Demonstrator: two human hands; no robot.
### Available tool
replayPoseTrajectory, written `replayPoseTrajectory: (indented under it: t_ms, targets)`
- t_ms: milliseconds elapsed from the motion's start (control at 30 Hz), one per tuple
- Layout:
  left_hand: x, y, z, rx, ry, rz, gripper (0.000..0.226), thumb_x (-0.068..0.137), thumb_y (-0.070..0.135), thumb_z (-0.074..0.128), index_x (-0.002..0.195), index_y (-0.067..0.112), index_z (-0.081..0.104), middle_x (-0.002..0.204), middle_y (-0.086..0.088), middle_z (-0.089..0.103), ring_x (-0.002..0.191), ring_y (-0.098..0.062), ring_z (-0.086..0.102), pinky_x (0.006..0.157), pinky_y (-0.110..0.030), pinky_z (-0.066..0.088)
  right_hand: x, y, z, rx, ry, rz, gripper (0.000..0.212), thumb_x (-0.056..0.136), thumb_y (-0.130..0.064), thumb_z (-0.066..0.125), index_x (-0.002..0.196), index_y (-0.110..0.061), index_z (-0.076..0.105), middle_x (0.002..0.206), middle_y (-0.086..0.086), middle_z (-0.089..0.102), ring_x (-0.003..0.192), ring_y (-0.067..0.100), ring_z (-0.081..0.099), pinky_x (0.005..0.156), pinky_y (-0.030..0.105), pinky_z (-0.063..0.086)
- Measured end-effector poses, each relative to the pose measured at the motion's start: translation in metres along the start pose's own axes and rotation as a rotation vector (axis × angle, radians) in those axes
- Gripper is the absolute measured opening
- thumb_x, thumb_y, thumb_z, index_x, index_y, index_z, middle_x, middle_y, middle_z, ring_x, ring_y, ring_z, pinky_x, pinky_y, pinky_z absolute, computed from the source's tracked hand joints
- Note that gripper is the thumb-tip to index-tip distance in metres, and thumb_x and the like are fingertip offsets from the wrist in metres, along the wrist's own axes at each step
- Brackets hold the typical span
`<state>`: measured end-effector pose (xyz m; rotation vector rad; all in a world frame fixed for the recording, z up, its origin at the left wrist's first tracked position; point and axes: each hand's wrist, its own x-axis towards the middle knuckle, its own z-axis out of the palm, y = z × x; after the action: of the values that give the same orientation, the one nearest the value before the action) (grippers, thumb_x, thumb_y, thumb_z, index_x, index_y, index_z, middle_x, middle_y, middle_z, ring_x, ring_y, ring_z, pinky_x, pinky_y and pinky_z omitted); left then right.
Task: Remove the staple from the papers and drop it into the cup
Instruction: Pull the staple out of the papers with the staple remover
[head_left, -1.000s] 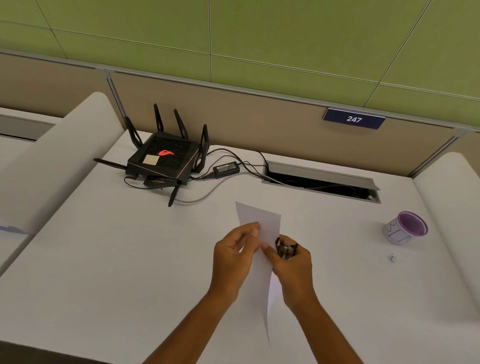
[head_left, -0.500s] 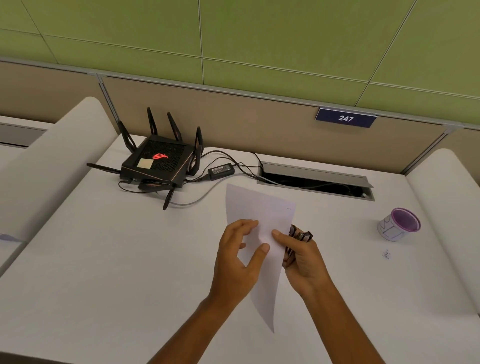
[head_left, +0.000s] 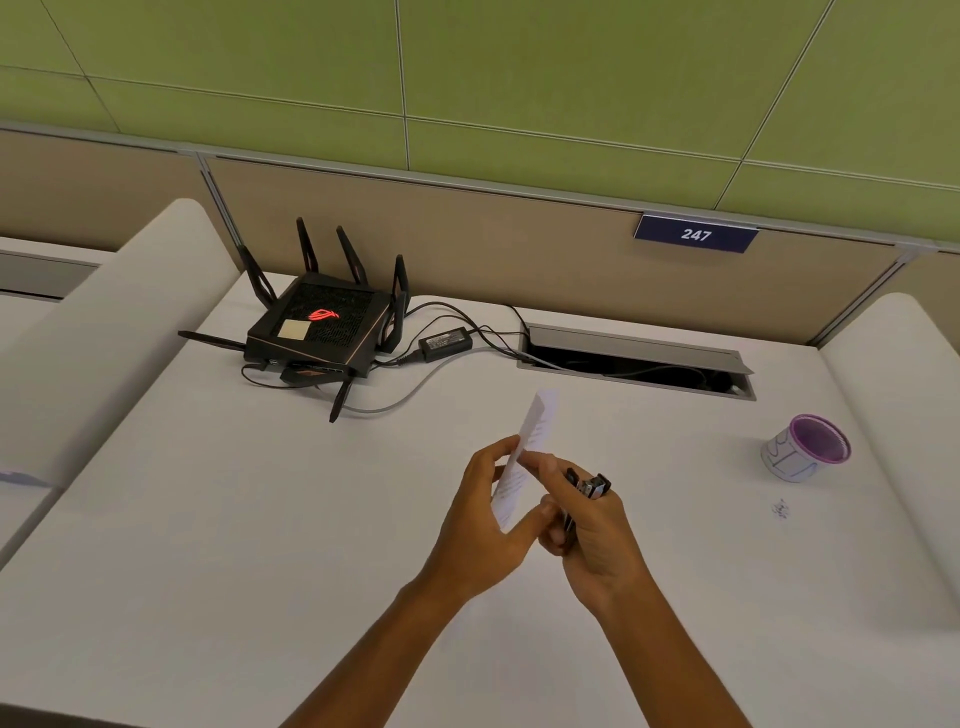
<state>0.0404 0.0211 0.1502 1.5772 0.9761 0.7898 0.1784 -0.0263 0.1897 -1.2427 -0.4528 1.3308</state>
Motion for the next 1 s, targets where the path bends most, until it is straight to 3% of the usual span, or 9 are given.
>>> replayPoseTrajectory:
  t_ms: [133,233,300,400,467,667,767,867,1000]
  targets:
    - [0.003,-0.007,-0.004,0.032,0.019,-0.038,0.053,0.103,0.019,0.061,0.143,0.045,0.038,0.149,0.017,0.049,0.131,-0.007,0.055,0.098,-0.019,0.055,0.004,0.006,-0.01,-0.061,-0.052,-0.027,0.032,0.087,-0.027,0.078,0.117,-0.017,0.079,0.057,0.004,0.045,0.055,0.02,0.026,0.06,0.042,0.017]
    - [0.005,-0.016,-0.008,0.088,0.083,-0.088,0.044,0.106,0.021,0.057,0.143,0.04,0.042,0.141,0.013,0.056,0.13,-0.018,0.058,0.104,-0.021,0.049,0.005,0.011,-0.017,-0.151,-0.01,-0.065,0.027,0.086,-0.019,0.081,0.114,-0.02,0.08,0.088,-0.003,0.077,0.054,0.021,0.03,0.051,0.033,0.026]
    - [0.005,-0.018,-0.012,0.089,0.103,-0.096,0.041,0.105,0.021,0.058,0.138,0.042,0.043,0.135,0.013,0.058,0.123,-0.019,0.062,0.096,-0.011,0.048,0.011,0.023,-0.027,-0.176,0.142,-0.089,0.027,0.084,-0.015,0.084,0.109,-0.023,0.08,0.11,-0.006,0.079,0.054,0.019,0.033,0.05,0.03,0.034]
    - [0.008,-0.016,-0.022,0.067,0.103,-0.092,0.04,0.105,0.015,0.057,0.134,0.04,0.045,0.129,0.014,0.059,0.11,-0.01,0.064,0.076,-0.005,0.056,0.023,0.046,-0.05,-0.136,0.373,-0.076,0.031,0.079,-0.012,0.089,0.106,-0.025,0.078,0.106,-0.004,0.074,0.052,0.018,0.033,0.049,0.028,0.036]
    - [0.012,-0.015,-0.029,0.066,0.094,-0.1,0.04,0.105,0.015,0.058,0.134,0.038,0.045,0.125,0.016,0.059,0.103,-0.002,0.063,0.069,-0.004,0.054,0.029,0.059,-0.064,-0.134,0.403,-0.047,0.034,0.08,-0.012,0.088,0.108,-0.024,0.075,0.115,-0.001,0.073,0.052,0.017,0.035,0.048,0.028,0.037]
    - [0.029,-0.018,-0.049,0.039,0.056,-0.153,0.039,0.101,0.019,0.065,0.131,0.041,0.052,0.12,0.022,0.065,0.105,-0.009,0.069,0.068,-0.014,0.059,0.037,0.075,-0.075,-0.191,0.167,0.065,0.041,0.089,-0.016,0.081,0.126,-0.027,0.069,0.131,-0.01,0.072,0.049,0.017,0.033,0.048,0.028,0.033]
    - [0.039,-0.019,-0.059,0.011,0.008,-0.192,0.04,0.1,0.019,0.067,0.132,0.04,0.056,0.122,0.018,0.07,0.106,-0.017,0.073,0.077,-0.028,0.065,0.047,0.072,-0.07,-0.19,0.092,0.076,0.05,0.089,-0.019,0.081,0.134,-0.029,0.064,0.133,-0.014,0.07,0.049,0.016,0.032,0.049,0.028,0.034]
    - [0.049,-0.022,-0.069,-0.044,-0.012,-0.215,0.042,0.098,0.016,0.069,0.134,0.035,0.06,0.123,0.01,0.075,0.109,-0.02,0.075,0.087,-0.042,0.066,0.06,0.067,-0.066,-0.162,0.055,0.077,0.054,0.087,-0.017,0.082,0.137,-0.025,0.062,0.132,-0.007,0.072,0.049,0.015,0.033,0.049,0.028,0.033]
    - [0.062,-0.022,-0.078,-0.126,0.027,-0.232,0.042,0.098,0.013,0.07,0.128,0.041,0.062,0.121,0.009,0.076,0.106,-0.019,0.076,0.084,-0.041,0.066,0.075,0.06,-0.063,-0.192,0.051,0.071,0.038,0.086,-0.012,0.083,0.122,-0.017,0.071,0.116,0.009,0.077,0.05,0.017,0.033,0.049,0.03,0.026]
